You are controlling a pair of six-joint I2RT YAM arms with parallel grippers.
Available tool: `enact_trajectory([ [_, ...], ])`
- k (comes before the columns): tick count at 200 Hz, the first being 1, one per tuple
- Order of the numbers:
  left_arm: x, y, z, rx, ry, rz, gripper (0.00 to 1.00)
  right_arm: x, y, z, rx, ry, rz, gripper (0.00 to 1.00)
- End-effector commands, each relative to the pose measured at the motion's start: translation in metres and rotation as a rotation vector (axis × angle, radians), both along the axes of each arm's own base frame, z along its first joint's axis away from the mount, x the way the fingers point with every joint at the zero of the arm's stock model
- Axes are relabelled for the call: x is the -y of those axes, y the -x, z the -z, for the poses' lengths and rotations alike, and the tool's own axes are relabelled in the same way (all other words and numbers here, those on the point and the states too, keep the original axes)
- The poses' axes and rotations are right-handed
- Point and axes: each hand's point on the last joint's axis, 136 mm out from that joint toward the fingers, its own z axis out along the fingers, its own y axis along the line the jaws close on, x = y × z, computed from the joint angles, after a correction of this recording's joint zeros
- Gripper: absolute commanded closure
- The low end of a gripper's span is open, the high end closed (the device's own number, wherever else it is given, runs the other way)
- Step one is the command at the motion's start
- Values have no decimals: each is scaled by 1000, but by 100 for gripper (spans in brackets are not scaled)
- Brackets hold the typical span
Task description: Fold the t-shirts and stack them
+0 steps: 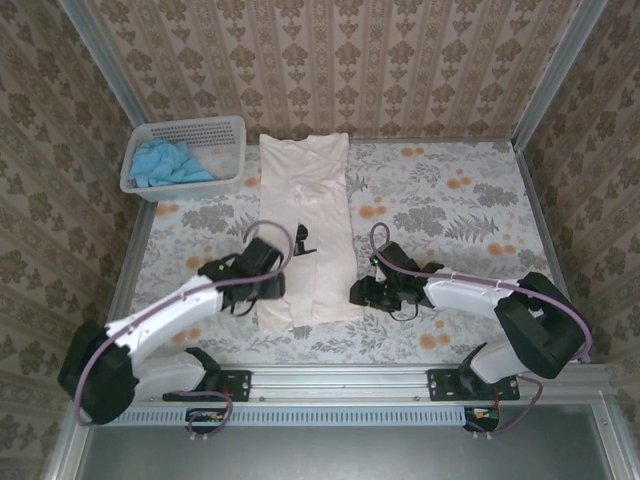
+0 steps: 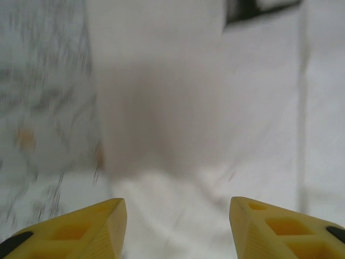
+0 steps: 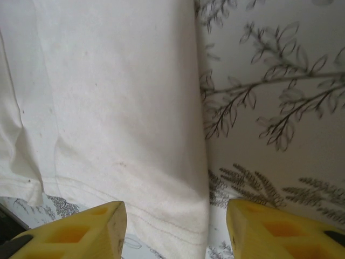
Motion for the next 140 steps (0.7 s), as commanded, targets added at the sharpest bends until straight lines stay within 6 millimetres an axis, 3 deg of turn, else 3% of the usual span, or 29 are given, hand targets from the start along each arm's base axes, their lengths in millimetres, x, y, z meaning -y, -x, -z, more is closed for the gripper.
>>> enact_trajectory([
  [1, -21, 29, 15, -40, -6, -94, 48, 3, 8, 9, -35, 27, 9, 49],
  [77, -45, 60, 33, -60, -41, -157, 54, 0, 25, 16, -74, 60, -13, 50],
  [107, -29, 65, 46, -91, 77, -144, 55, -1, 25, 19, -84, 61, -1, 54],
  [140, -32, 63, 58, -107, 64, -163, 58, -3, 23, 21, -98, 61, 7, 65],
])
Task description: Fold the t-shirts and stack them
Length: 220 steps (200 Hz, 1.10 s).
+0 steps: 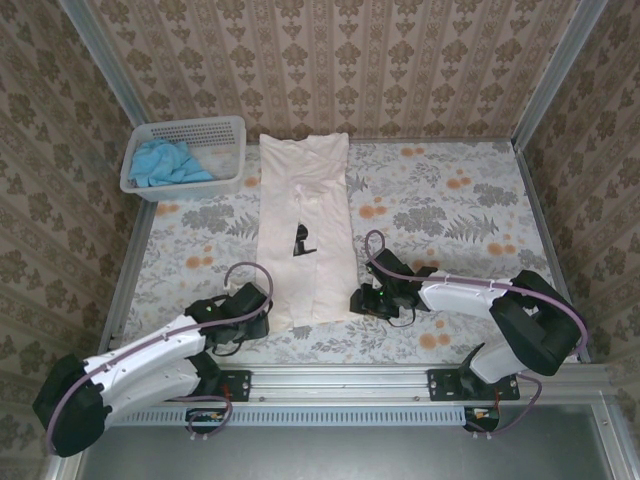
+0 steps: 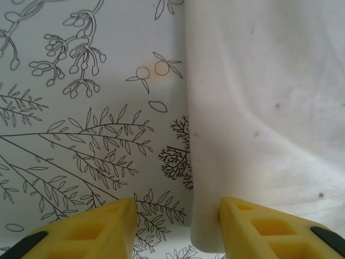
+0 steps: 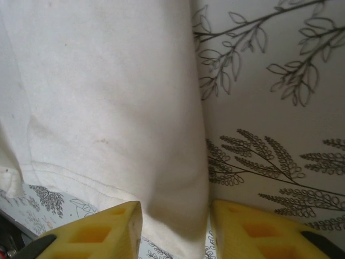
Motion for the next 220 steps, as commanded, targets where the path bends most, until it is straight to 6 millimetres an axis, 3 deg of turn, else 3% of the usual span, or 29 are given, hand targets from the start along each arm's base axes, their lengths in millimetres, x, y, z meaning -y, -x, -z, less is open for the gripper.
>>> enact_trajectory([
  [1, 6, -4, 6, -9, 45, -34, 59, 2, 4, 9, -36, 29, 13, 66],
  [25, 14, -7, 14, -29, 126, -46, 62, 1, 6, 13, -57, 23, 18, 69],
  [51, 17, -11, 10, -11, 174, -50, 61, -1, 7, 12, -65, 6, 24, 63],
  [71, 21, -12, 8, -7, 221, -44, 63, -3, 8, 12, -67, -6, 23, 64],
  [110, 32, -11, 10, -24, 277, -23, 73, -5, 8, 13, -82, -2, 21, 78],
  [137, 38, -10, 9, -31, 317, -12, 64, -5, 6, 12, -79, 4, 21, 88],
  [163, 44, -11, 7, -31, 356, 1, 64, -5, 6, 12, -79, 2, 19, 93],
  [220, 55, -13, 6, -39, 393, 33, 87, 3, 12, 9, -72, 15, 20, 100],
])
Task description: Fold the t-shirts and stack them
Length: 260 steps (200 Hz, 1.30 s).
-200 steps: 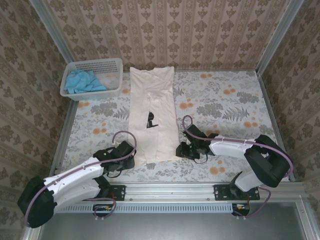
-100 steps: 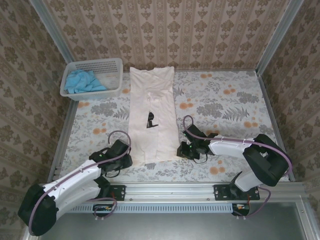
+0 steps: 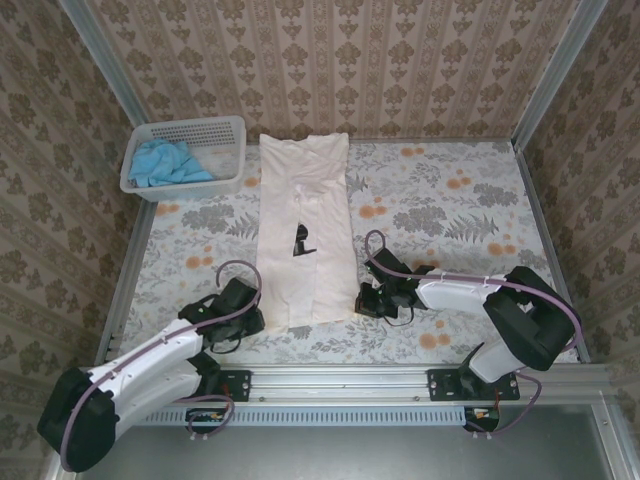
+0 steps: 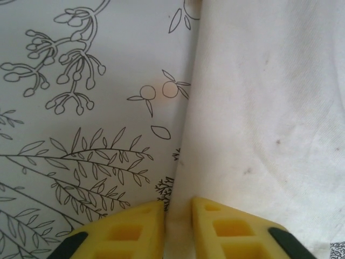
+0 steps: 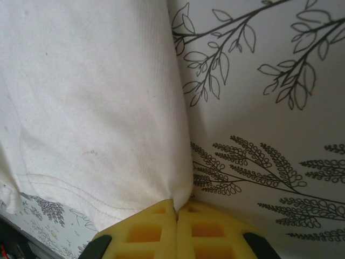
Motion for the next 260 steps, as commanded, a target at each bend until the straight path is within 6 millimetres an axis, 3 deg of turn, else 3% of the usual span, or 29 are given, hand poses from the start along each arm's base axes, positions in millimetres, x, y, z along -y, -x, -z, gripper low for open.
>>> enact_trajectory([
  [1, 50, -2, -6, 11, 232, 118, 88, 5, 13, 3, -26, 19, -20, 100],
  [20, 52, -3, -6, 10, 232, 129, 100, 10, 17, 2, -26, 29, -21, 100],
  [60, 62, 5, -6, -17, 219, 207, 100, 23, 31, -1, -29, 37, -11, 100],
  [88, 65, 26, -11, -38, 146, 311, 100, 40, 47, -1, -36, 41, 19, 100],
  [135, 73, 61, -17, -96, 185, 394, 100, 64, 83, -4, -44, 14, 83, 100],
  [168, 76, 69, -38, -83, 279, 405, 100, 66, 92, -19, -11, -36, 113, 100],
  [193, 69, 56, -67, -7, 293, 362, 100, 63, 79, -45, 62, -51, 123, 100],
  [215, 65, 35, -85, 36, 316, 300, 100, 53, 53, -71, 131, -50, 111, 100],
  [260, 63, -38, -111, 114, 358, 179, 100, 40, -35, -109, 220, -73, 155, 100],
])
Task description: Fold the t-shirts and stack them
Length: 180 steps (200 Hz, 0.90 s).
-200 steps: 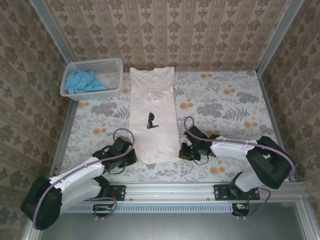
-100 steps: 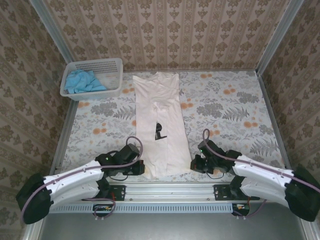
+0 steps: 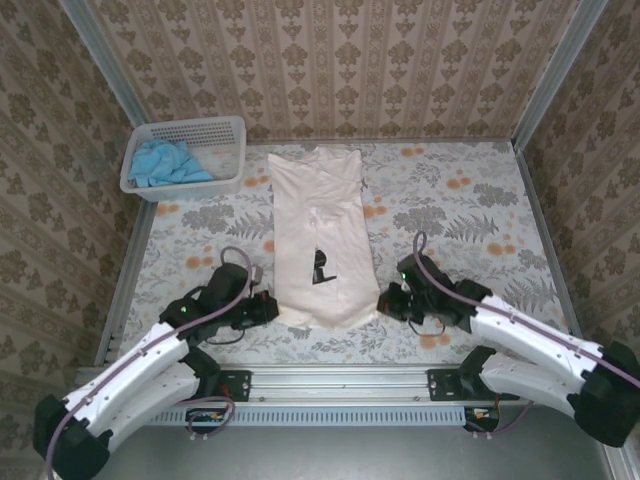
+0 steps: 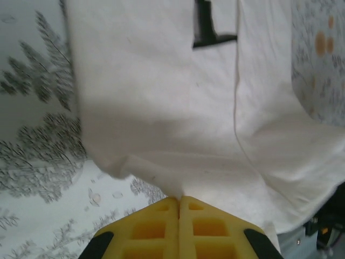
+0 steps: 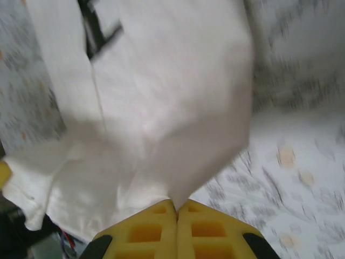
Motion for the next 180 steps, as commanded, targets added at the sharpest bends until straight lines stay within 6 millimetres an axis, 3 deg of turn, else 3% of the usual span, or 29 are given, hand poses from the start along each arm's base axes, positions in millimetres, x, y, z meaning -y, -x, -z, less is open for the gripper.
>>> enact_trajectory([
  [1, 3, -34, -21, 62, 25, 2, 100, -4, -45, -20, 82, 6, -10, 100],
  [30, -8, -91, -25, 59, 13, -79, 100, -13, -106, -29, 100, 19, -12, 100],
  [50, -13, -126, -24, 54, 12, -118, 100, -12, -141, -13, 58, 25, 25, 100],
  [87, -9, -179, -13, 16, 26, -153, 100, -9, -187, 14, -3, 31, 64, 100],
  [124, -2, -212, -3, -9, 44, -163, 100, -8, -217, 30, -42, 17, 87, 100],
  [180, -5, -239, 11, -33, 33, -183, 100, 0, -240, 41, -68, -6, 135, 100],
])
